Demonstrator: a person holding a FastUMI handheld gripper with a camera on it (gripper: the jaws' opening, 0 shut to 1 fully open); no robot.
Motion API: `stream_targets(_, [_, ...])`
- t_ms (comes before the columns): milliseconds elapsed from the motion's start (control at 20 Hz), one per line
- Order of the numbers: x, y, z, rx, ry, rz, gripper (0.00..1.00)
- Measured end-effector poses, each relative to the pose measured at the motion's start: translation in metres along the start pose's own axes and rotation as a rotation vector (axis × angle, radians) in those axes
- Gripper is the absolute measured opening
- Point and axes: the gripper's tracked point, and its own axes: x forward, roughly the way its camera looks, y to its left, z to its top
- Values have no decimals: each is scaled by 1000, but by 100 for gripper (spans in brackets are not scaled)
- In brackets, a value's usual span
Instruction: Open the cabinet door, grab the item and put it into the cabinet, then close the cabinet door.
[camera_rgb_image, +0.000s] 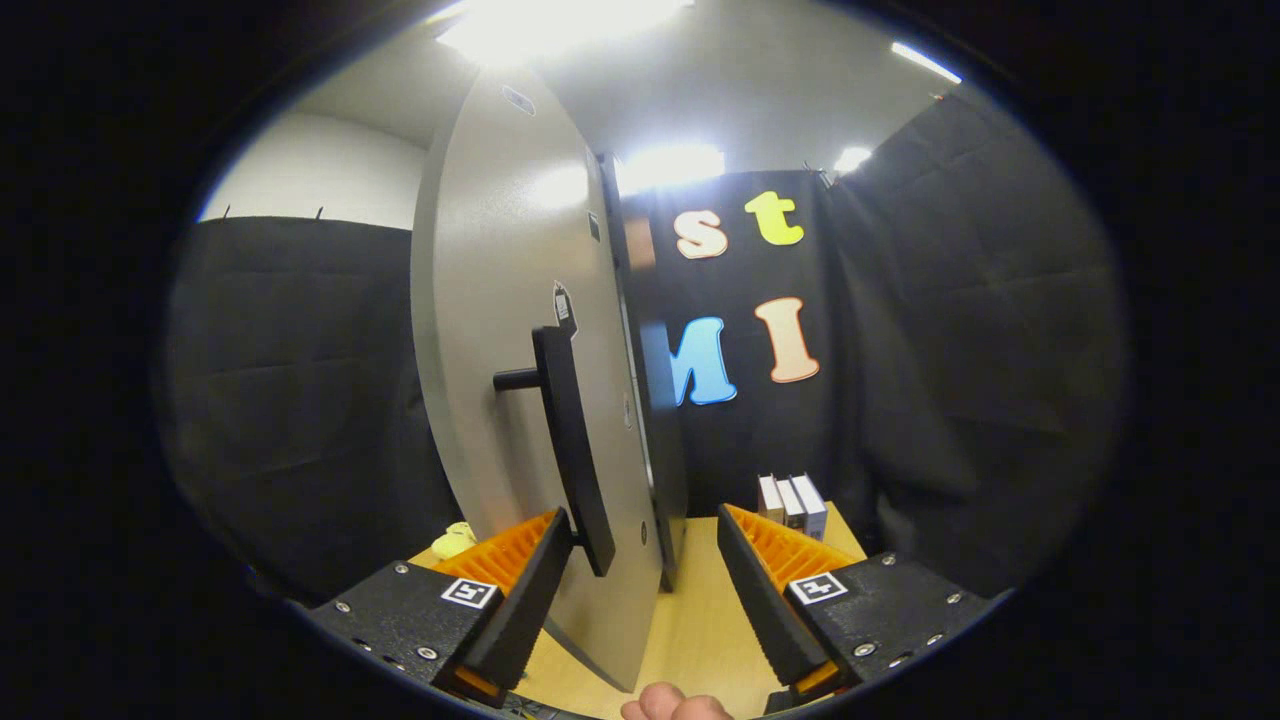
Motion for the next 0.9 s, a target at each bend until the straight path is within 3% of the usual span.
stream_targets(200, [1, -14, 0, -88, -21, -51, 94])
stream_targets(500, [-12, -8, -1, -15, -157, -128, 94])
stream_targets(700, [-43, 29, -42, -10, -143, -124, 93])
stream_targets(900, [-50, 80, -93, -13, -133, -187, 93])
